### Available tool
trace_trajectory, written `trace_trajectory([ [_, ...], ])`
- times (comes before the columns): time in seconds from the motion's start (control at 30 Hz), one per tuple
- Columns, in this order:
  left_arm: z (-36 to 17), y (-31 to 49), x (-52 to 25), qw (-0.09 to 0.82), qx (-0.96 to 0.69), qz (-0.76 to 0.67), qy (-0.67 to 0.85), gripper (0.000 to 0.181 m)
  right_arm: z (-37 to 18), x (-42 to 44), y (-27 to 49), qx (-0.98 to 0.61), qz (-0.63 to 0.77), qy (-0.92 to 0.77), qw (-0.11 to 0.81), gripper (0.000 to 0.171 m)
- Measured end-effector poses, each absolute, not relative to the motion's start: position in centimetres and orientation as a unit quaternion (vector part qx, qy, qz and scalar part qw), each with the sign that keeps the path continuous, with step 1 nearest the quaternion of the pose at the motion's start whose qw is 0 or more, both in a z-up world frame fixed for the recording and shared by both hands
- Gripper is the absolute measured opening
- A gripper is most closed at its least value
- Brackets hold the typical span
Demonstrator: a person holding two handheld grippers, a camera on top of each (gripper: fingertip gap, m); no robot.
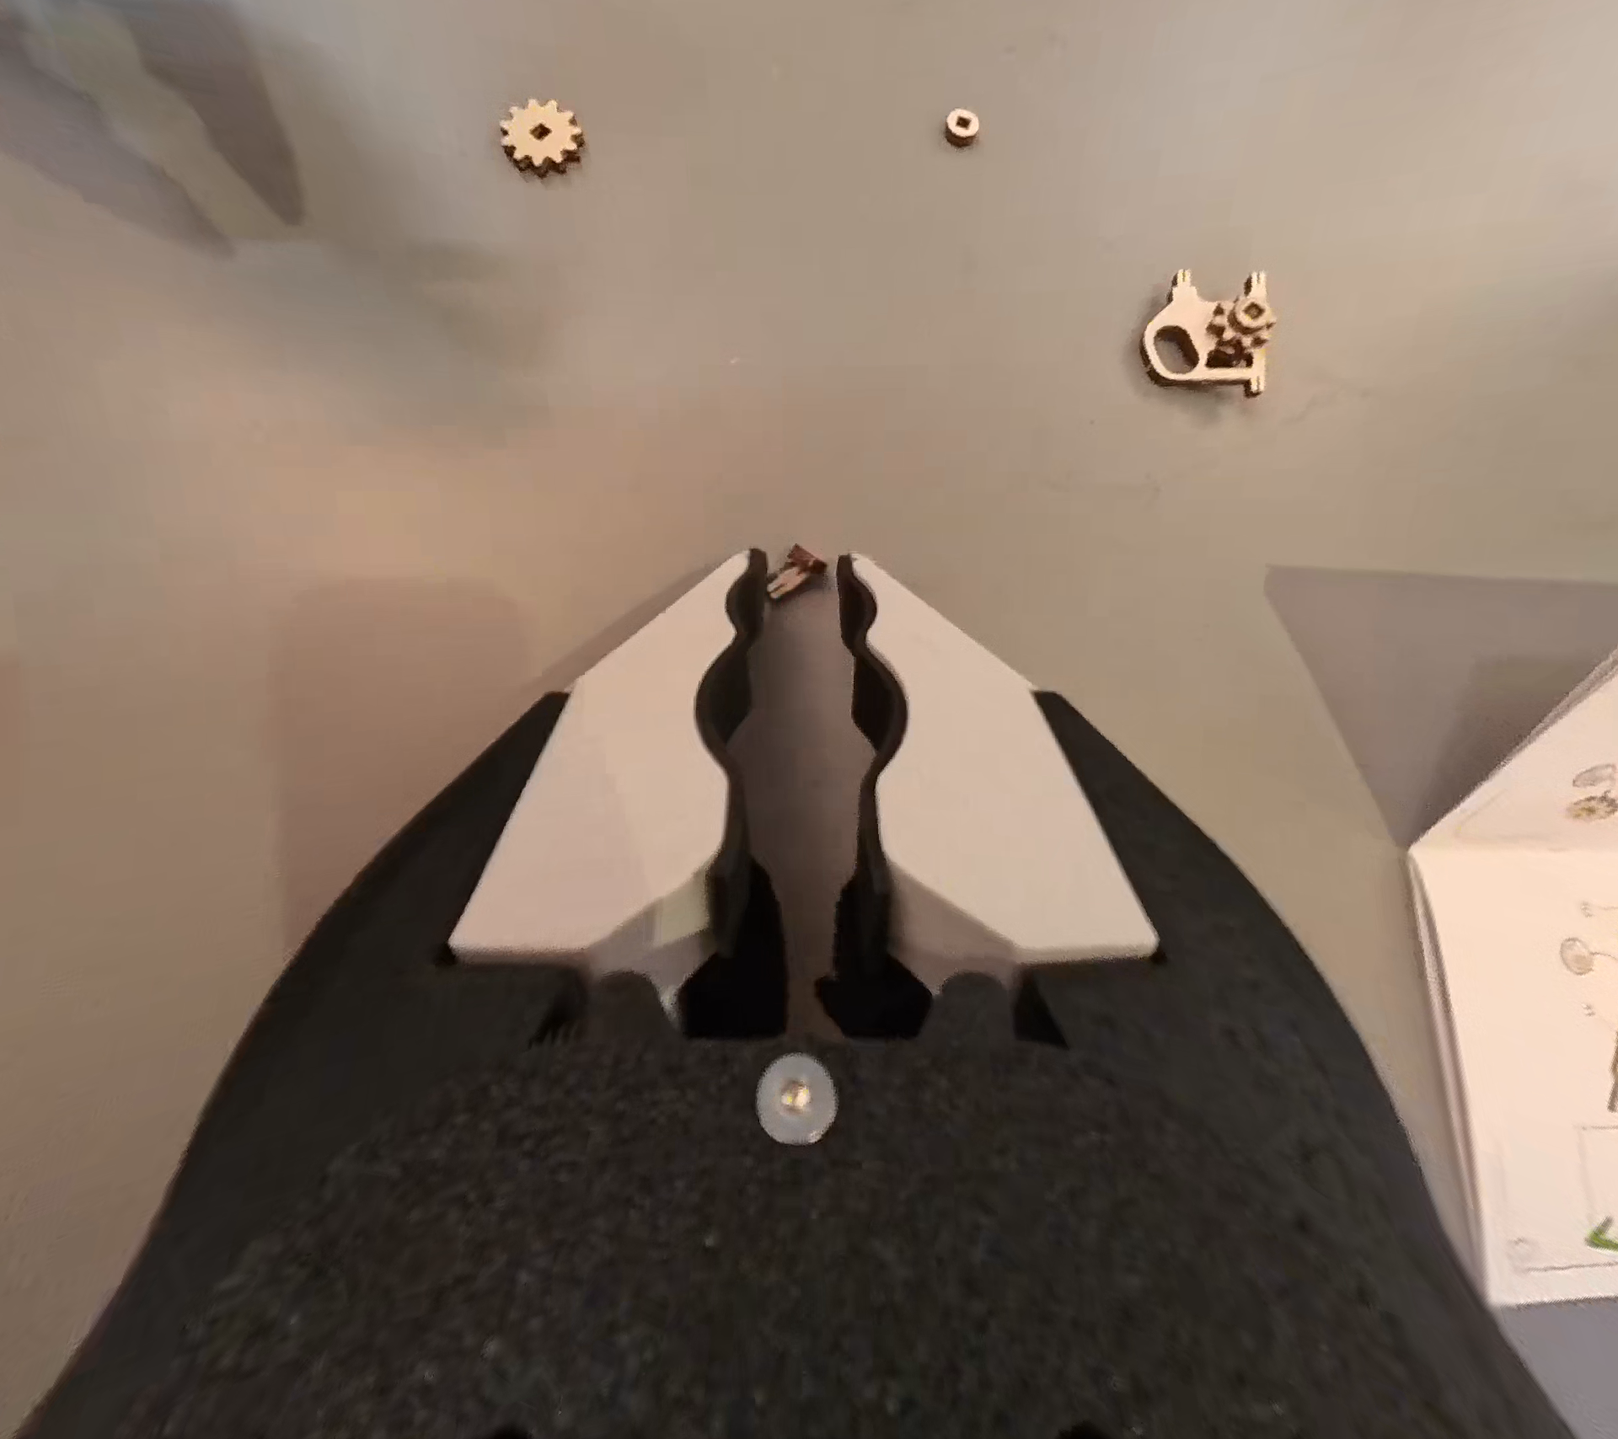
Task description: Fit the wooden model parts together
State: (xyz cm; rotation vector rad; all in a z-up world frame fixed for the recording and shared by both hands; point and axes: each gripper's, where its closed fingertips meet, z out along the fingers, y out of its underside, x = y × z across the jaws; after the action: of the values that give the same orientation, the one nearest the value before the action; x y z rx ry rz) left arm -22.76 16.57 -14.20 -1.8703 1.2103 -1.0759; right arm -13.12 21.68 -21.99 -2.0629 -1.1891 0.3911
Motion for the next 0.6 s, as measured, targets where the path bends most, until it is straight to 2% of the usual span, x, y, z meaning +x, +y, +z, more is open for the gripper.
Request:
trace_trajectory([
  [0.23, -14.40, 16.88, -22.96, 0.328, -0.718, -0.405, 0.461, 0.010, -22.29, -12.82, 20.84, -0.847, 0.170, -0.379, 0.331, 0.013],
  [0.5, -14.67, 16.63, -22.64, 0.328, -0.716, -0.398, 0.471, 0.010, -22.32, -12.49, 20.98, -0.857, 0.130, -0.368, 0.336, 0.013],
  [0.6, -14.70, 16.60, -22.54, 0.326, -0.717, -0.399, 0.470, 0.010, -22.43, -12.66, 21.23, -0.865, 0.125, -0.352, 0.335, 0.007],
])
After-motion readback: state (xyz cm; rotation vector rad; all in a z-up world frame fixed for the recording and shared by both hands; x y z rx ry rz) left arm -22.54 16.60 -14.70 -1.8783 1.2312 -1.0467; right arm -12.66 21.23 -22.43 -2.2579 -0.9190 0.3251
